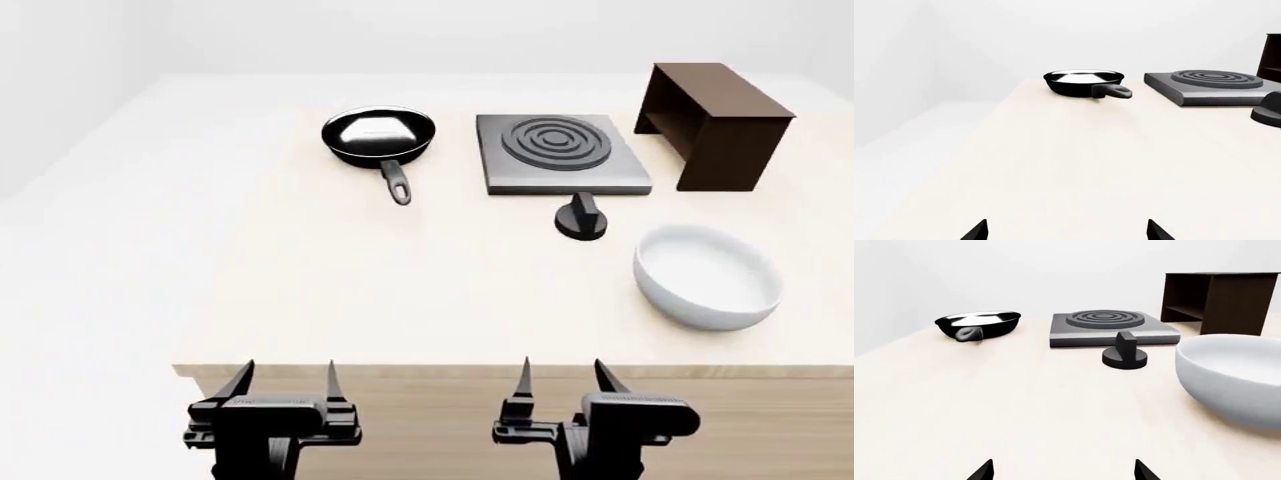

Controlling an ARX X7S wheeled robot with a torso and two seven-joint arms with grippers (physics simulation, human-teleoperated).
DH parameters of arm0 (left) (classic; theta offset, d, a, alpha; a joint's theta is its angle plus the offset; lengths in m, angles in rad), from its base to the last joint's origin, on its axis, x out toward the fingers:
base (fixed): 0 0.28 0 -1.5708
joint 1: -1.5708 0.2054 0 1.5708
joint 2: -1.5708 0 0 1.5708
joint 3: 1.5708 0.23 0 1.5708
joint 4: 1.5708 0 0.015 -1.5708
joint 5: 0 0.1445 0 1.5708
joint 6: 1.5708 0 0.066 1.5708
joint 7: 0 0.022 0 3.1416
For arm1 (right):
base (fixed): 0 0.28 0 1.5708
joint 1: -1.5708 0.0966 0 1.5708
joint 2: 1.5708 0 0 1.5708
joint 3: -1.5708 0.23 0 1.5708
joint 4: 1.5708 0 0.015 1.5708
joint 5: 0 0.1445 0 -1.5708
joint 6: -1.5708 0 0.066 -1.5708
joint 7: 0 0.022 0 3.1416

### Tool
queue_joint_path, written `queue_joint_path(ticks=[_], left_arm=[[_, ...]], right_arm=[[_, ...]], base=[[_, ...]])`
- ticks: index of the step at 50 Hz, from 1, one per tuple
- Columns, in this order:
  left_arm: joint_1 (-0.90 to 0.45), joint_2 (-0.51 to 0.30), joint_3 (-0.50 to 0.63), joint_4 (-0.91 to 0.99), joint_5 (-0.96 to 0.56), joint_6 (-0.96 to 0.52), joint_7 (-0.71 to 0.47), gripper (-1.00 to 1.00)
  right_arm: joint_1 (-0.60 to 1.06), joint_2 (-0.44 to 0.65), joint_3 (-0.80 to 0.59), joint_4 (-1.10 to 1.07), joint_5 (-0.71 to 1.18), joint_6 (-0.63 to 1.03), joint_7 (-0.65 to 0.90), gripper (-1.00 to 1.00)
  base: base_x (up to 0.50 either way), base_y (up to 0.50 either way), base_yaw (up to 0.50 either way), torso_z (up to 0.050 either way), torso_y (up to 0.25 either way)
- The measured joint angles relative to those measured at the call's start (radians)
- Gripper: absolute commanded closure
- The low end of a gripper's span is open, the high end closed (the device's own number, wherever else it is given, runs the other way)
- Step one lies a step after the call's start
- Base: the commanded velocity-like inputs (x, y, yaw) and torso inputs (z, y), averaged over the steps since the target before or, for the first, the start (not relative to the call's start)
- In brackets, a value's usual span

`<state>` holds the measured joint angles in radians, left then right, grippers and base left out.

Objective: Turn on the stove.

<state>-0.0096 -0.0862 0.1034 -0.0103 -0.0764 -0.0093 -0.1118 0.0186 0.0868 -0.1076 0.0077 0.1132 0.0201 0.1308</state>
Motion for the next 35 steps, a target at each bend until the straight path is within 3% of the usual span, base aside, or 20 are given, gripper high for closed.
queue_joint_path(ticks=[35], left_arm=[[-0.005, 0.001, -0.006, 0.005, 0.002, -0.036, -0.007, -1.0]], right_arm=[[-0.023, 0.004, -0.001, -0.044, 0.006, 0.005, -0.007, -1.0]], base=[[0.01, 0.0, 0.0, 0.0, 0.0]])
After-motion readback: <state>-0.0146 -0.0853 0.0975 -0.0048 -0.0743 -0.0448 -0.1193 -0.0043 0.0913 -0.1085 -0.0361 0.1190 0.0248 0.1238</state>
